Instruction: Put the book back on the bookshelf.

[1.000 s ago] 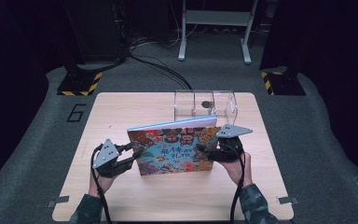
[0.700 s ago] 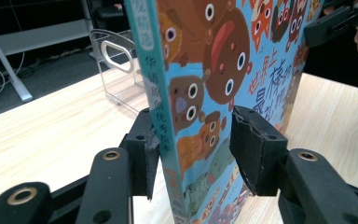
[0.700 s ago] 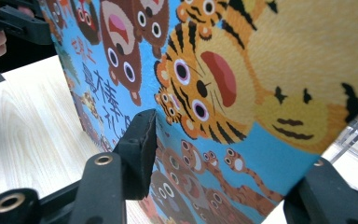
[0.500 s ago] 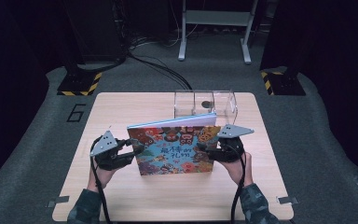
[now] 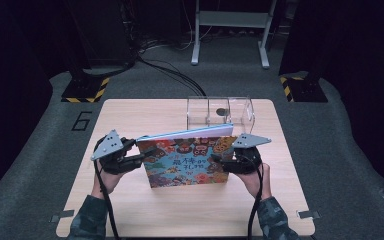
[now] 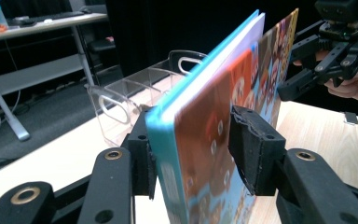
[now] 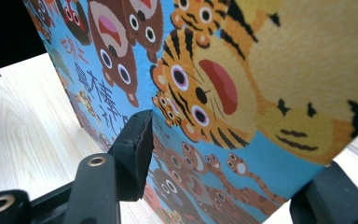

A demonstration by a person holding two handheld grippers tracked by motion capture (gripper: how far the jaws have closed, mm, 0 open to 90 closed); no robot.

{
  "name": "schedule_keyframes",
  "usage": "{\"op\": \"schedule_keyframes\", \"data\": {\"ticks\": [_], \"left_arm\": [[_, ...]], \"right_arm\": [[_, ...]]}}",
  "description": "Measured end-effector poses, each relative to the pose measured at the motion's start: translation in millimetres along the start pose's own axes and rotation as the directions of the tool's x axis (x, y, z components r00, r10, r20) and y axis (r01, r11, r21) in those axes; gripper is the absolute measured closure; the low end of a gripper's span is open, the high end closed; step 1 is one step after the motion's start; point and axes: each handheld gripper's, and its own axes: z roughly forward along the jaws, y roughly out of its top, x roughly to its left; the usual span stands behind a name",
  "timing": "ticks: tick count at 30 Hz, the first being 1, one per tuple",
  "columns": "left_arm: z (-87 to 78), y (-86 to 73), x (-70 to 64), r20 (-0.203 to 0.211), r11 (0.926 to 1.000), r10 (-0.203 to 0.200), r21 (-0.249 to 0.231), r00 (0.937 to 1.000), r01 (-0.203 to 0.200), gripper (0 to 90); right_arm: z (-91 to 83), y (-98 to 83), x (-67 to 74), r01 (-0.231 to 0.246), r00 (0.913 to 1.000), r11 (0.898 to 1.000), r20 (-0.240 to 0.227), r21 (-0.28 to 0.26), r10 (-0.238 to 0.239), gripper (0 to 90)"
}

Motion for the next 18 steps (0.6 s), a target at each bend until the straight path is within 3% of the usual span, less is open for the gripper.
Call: {"op": "schedule_keyframes", "data": {"ticks": [4, 5, 10, 14, 18], "left_arm": [[0.7, 6.9, 0.6, 0.021, 0.9997, 0.021, 0.011, 0.9996, -0.021, 56.2], [0.2, 9.3, 2.0, 0.044, 0.9991, 0.032, 0.025, 0.9985, -0.033, 57.1], [-1.3, 10.5, 3.3, 0.075, 0.9987, 0.038, 0.032, 0.9965, -0.040, 61.4], [-3.2, 11.8, 7.1, 0.110, 0.9966, 0.065, 0.042, 0.9918, -0.070, 65.2], [-4.5, 13.1, 8.0, 0.152, 0.9960, 0.065, 0.051, 0.9862, -0.074, 67.6]], "right_arm": [[-1.6, 1.4, -0.8, -0.004, 1.0000, 1.000, -0.005, -0.011, 0.004, 45.2], [-3.7, 2.4, -0.9, -0.005, 1.0000, 1.000, -0.004, -0.014, 0.005, 45.0], [-10.0, 3.5, -3.2, 0.004, 1.0000, 1.000, -0.004, -0.019, -0.004, 42.5], [-25.9, 3.6, -10.1, -0.008, 0.9995, 0.999, 0.031, -0.042, 0.009, 38.9], [-34.6, 4.5, -20.8, -0.073, 0.9952, 0.996, 0.062, -0.058, 0.076, 30.7]]}}
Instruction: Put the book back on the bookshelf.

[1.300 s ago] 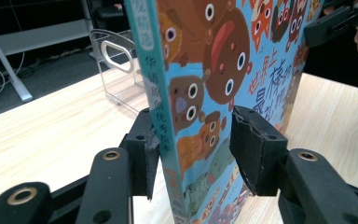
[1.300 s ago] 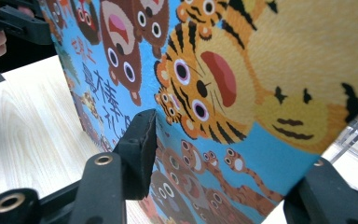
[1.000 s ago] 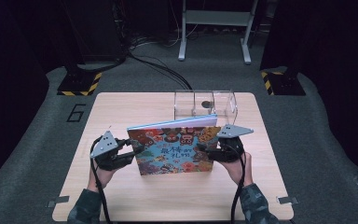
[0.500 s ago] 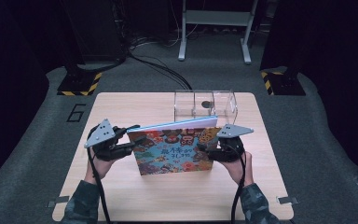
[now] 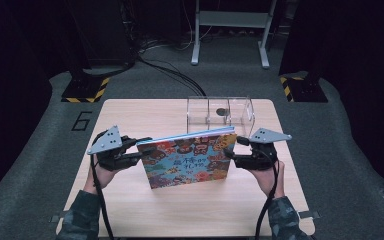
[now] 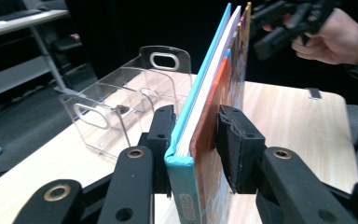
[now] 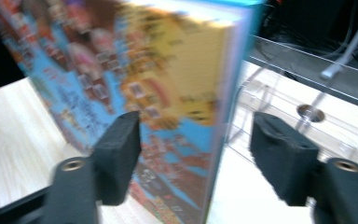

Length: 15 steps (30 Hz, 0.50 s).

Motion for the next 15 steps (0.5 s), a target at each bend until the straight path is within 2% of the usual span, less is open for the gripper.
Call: {"op": "schedule_keyframes", "data": {"ticks": [3, 7, 9, 12, 13, 15], "left_arm": [[-0.8, 1.2, 0.8, 0.016, 0.9999, 0.002, 0.013, 0.9999, -0.002, 68.5], [-0.5, 3.2, 2.7, 0.024, 0.9995, -0.012, 0.029, 0.9996, 0.011, 68.5], [-0.6, 5.0, 4.0, 0.025, 0.9987, -0.019, 0.048, 0.9995, 0.018, 68.2], [0.5, 7.3, 4.8, 0.020, 0.9972, -0.029, 0.069, 0.9994, 0.027, 66.4], [0.7, 8.5, 5.8, 0.025, 0.9968, -0.027, 0.076, 0.9993, 0.025, 65.0], [3.2, 9.6, 7.3, 0.061, 0.9956, -0.039, 0.088, 0.9974, 0.034, 61.4]], "right_arm": [[3.1, 3.1, -5.6, -0.025, 0.9991, 1.000, -0.035, -0.001, 0.025, 27.4], [11.1, 7.0, -1.5, -0.010, 0.9990, 1.000, -0.045, 0.018, 0.011, 27.7], [20.2, 10.9, 4.4, 0.016, 0.9982, 0.999, -0.059, 0.033, -0.014, 29.6], [23.8, 12.7, 4.7, 0.023, 0.9986, 0.999, -0.048, 0.030, -0.022, 29.9], [23.8, 12.4, 3.4, 0.021, 0.9985, 1.000, -0.051, 0.023, -0.020, 31.0], [22.8, 11.4, 2.7, 0.012, 0.9985, 1.000, -0.054, 0.019, -0.010, 32.5]]}}
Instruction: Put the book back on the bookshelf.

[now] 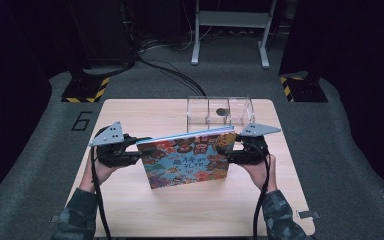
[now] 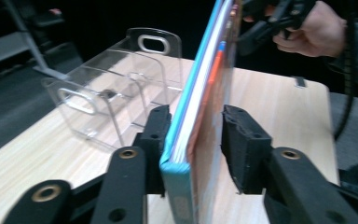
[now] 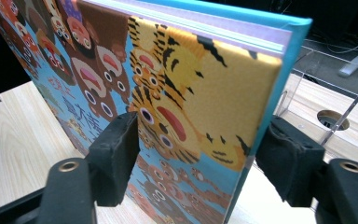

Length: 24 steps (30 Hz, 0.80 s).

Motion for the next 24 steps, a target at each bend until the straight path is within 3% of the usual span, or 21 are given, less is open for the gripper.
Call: {"op": "schedule_keyframes", "data": {"ticks": [2, 5, 7, 8, 9, 15, 22, 24], "left_arm": [[1.9, 1.2, 1.1, 0.023, 0.9998, -0.003, 0.021, 0.9997, 0.002, 59.9], [4.6, 2.3, 0.4, 0.024, 0.9992, -0.001, 0.039, 0.9997, 0.000, 57.7], [8.2, 3.3, -1.0, 0.049, 0.9980, 0.011, 0.061, 0.9987, -0.014, 56.0], [9.7, 4.4, -1.9, 0.035, 0.9970, 0.022, 0.073, 0.9991, -0.024, 56.0], [11.3, 6.3, -1.8, 0.047, 0.9975, 0.024, 0.066, 0.9986, -0.027, 56.0], [16.0, 13.8, -1.8, 0.046, 0.9976, -0.010, 0.069, 0.9989, 0.007, 55.7], [30.1, 32.9, -3.2, 0.054, 0.9878, 0.014, 0.154, 0.9984, -0.022, 56.5], [34.4, 37.6, -3.5, 0.070, 0.9857, -0.003, 0.168, 0.9976, -0.009, 56.8]], "right_arm": [[-1.1, -1.3, 0.1, -0.002, 1.0000, 1.000, 0.000, -0.004, 0.002, 33.6], [-2.2, -1.7, 0.6, 0.005, 1.0000, 1.000, 0.003, -0.004, -0.005, 34.4], [-2.4, -1.6, 0.6, 0.006, 1.0000, 1.000, 0.003, -0.002, -0.006, 34.6], [-2.5, -1.5, 0.5, 0.007, 1.0000, 1.000, 0.002, -0.002, -0.007, 34.6], [-2.6, -1.6, 0.5, 0.005, 1.0000, 1.000, 0.004, -0.001, -0.005, 34.9], [-2.6, -2.1, 1.3, 0.002, 1.0000, 1.000, 0.008, -0.005, -0.002, 35.3], [-2.7, -1.2, 2.3, -0.006, 0.9999, 1.000, 0.011, 0.005, 0.006, 35.7], [-2.4, -1.5, 2.3, -0.004, 0.9999, 1.000, 0.015, 0.002, 0.004, 36.1]]}}
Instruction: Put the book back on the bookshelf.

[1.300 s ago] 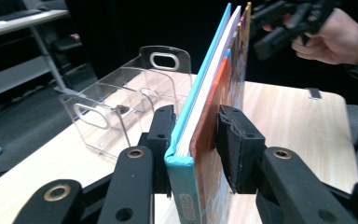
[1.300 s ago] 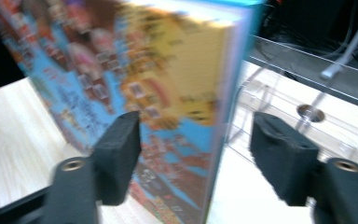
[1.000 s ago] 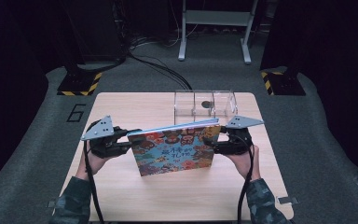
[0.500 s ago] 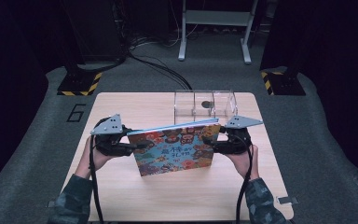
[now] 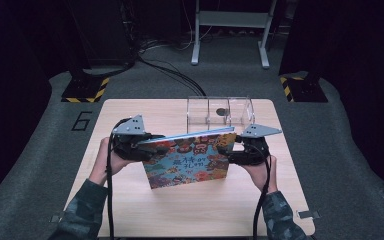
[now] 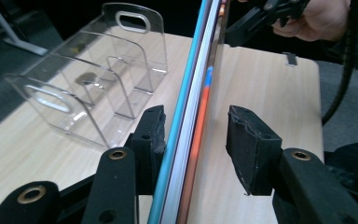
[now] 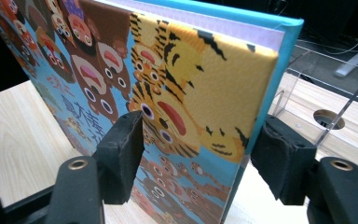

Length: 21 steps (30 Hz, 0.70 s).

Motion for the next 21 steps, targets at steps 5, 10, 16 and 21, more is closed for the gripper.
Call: {"op": "schedule_keyframes", "data": {"ticks": [5, 10, 16, 21], "left_arm": [[3.5, 10.7, 1.8, -0.016, 0.9992, 0.011, 0.038, 0.9998, -0.011, 60.3], [7.6, 18.4, 0.8, -0.019, 0.9851, 0.073, 0.158, 0.9971, -0.069, 65.4], [7.1, 15.2, 7.7, 0.049, 0.9904, 0.045, 0.129, 0.9978, -0.051, 75.1], [8.3, 17.0, 6.7, 0.053, 0.9867, 0.041, 0.155, 0.9977, -0.048, 75.4]], "right_arm": [[0.2, -0.7, -1.1, 0.005, 1.0000, 1.000, 0.001, -0.008, -0.005, 37.1], [2.1, 0.7, -1.7, 0.004, 1.0000, 1.000, 0.004, -0.009, -0.004, 37.0], [0.9, -1.5, -3.0, 0.001, 1.0000, 1.000, -0.007, -0.008, -0.001, 38.5], [-7.8, -17.2, -5.7, -0.012, 0.9998, 1.000, 0.019, -0.015, 0.012, 31.9]]}}
